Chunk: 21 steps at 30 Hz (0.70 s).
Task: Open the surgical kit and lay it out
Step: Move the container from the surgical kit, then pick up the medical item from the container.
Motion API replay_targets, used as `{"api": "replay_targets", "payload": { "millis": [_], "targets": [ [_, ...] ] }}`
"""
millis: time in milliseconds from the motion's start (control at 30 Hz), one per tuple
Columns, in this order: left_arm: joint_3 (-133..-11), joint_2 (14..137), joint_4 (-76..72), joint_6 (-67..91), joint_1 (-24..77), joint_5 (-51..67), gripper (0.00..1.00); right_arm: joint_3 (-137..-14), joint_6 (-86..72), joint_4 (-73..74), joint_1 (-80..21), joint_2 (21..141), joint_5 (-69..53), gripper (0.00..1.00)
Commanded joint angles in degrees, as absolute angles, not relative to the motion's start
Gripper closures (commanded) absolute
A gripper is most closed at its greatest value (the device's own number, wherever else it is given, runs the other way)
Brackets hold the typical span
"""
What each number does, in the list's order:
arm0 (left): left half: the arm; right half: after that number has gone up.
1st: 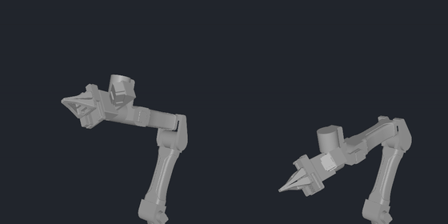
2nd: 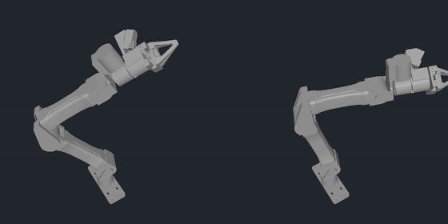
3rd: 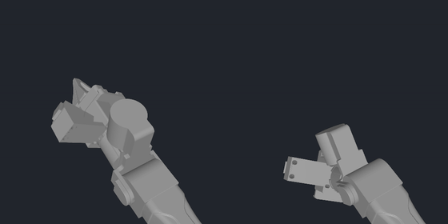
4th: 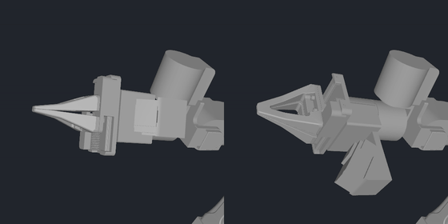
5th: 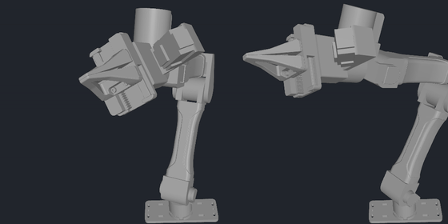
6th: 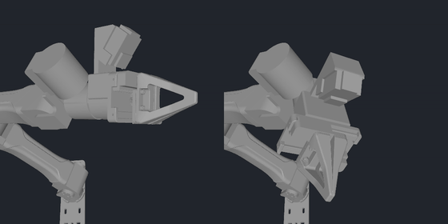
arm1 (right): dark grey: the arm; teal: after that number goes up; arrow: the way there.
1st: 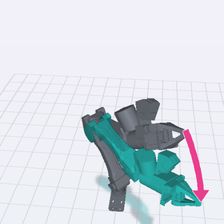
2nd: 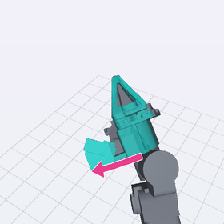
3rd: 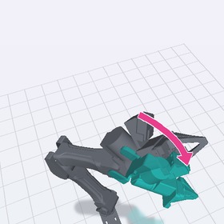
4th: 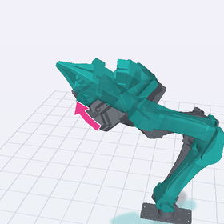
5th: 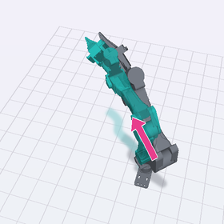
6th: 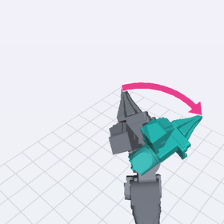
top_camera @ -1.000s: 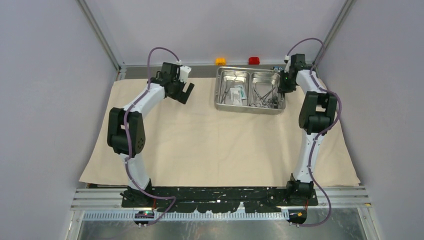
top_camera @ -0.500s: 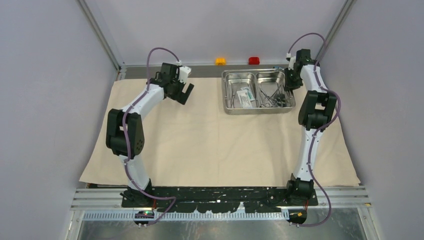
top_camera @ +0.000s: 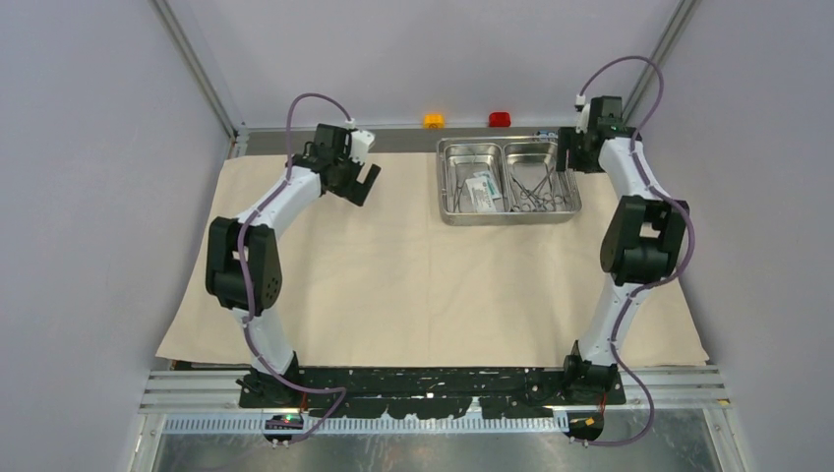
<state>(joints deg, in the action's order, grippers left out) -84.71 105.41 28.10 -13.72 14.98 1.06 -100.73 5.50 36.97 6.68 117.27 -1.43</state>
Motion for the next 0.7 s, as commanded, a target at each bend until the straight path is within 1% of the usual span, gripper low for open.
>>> {"api": "replay_targets", "payload": {
  "millis": [0, 67, 133, 200, 333, 367, 533, 667],
  "targets": [
    [-83.9, 102.0, 26.4, -13.6, 14.9, 0.4, 0.00, -97.9, 1.5, 27.1, 2.6, 107.1, -1.0, 0.28],
    [-83.9, 101.7, 26.6, -13.6, 14.9, 0.4, 0.00, -98.4, 1.3, 28.0, 0.1, 107.1, -1.0, 0.29],
    [-83.8, 101.3, 26.8, -13.5, 14.9, 0.4, 0.00, -99.9, 1.3, 29.0, -4.4, 108.3, -0.9, 0.32],
    [-83.7, 100.9, 26.9, -13.4, 14.9, -1.5, 0.00, -101.9, 1.4, 29.9, -7.7, 110.3, -0.4, 0.34],
    [-83.0, 99.8, 26.9, -13.2, 14.9, -1.7, 0.00, -107.9, 1.6, 32.8, -13.2, 116.2, -0.2, 0.36],
    [-82.8, 99.3, 26.9, -13.2, 14.9, -1.6, 0.00, -109.2, 1.8, 33.7, -14.3, 117.9, 1.7, 0.36],
    [-81.9, 97.8, 26.9, -13.2, 14.9, -1.4, 0.00, -115.2, 2.5, 37.7, -17.5, 125.5, 3.4, 0.37],
    [-81.3, 97.0, 26.9, -13.2, 14.9, -0.8, 0.00, -115.9, 2.6, 38.3, -18.0, 128.3, 4.6, 0.37]
  ]
}}
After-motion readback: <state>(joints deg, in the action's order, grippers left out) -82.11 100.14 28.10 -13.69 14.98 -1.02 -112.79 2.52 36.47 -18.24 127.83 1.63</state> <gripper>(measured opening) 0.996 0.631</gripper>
